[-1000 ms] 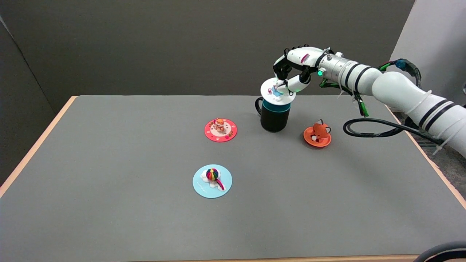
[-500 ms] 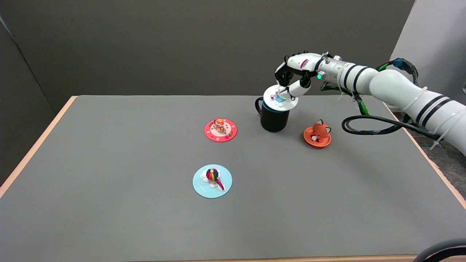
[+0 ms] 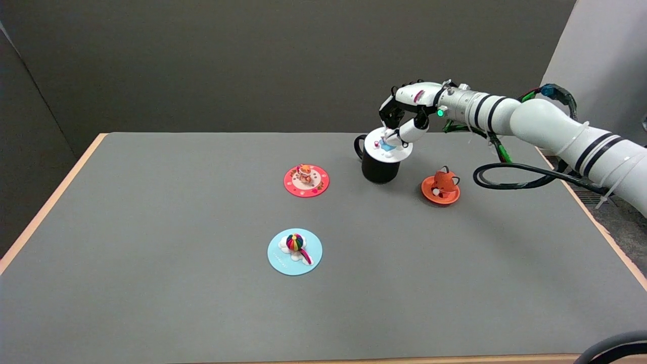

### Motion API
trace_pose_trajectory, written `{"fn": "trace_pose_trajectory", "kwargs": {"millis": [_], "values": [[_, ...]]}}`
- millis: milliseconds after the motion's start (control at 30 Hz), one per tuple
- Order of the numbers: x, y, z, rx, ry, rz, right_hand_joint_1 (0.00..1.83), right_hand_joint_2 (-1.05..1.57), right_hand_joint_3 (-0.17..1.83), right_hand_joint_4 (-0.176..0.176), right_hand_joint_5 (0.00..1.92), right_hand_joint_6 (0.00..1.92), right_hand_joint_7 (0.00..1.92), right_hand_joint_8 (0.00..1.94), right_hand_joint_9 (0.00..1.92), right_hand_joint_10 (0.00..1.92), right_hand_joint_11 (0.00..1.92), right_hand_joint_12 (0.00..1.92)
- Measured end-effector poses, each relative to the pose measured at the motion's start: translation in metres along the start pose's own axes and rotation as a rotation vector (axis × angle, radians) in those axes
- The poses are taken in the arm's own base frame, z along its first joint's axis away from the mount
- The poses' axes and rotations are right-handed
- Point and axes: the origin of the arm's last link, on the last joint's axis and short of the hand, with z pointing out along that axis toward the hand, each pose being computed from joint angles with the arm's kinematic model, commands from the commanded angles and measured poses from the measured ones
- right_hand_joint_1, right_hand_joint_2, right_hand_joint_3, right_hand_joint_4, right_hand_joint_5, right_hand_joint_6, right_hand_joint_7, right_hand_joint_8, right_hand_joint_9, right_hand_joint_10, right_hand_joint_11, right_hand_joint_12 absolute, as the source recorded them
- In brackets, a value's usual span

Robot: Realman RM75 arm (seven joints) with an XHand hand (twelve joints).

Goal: Place the white cup lid onto the cup.

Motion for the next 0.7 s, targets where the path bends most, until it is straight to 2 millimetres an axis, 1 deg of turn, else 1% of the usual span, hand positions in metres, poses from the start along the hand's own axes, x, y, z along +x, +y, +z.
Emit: {"fn": "trace_pose_trajectory", "kwargs": {"millis": [300, 700], "values": [[0.002, -0.002, 0.001, 0.009, -0.002, 0.008, 0.94, 0.95, 0.56, 0.176, 0.80, 1.39, 0.93, 0.34, 0.78, 0.24, 0.49, 0.25], [0.014, -0.003, 0.003, 0.017, 0.013, 0.026, 0.95, 0.92, 0.58, 0.176, 0.82, 1.38, 0.95, 0.33, 0.81, 0.24, 0.50, 0.26]]}}
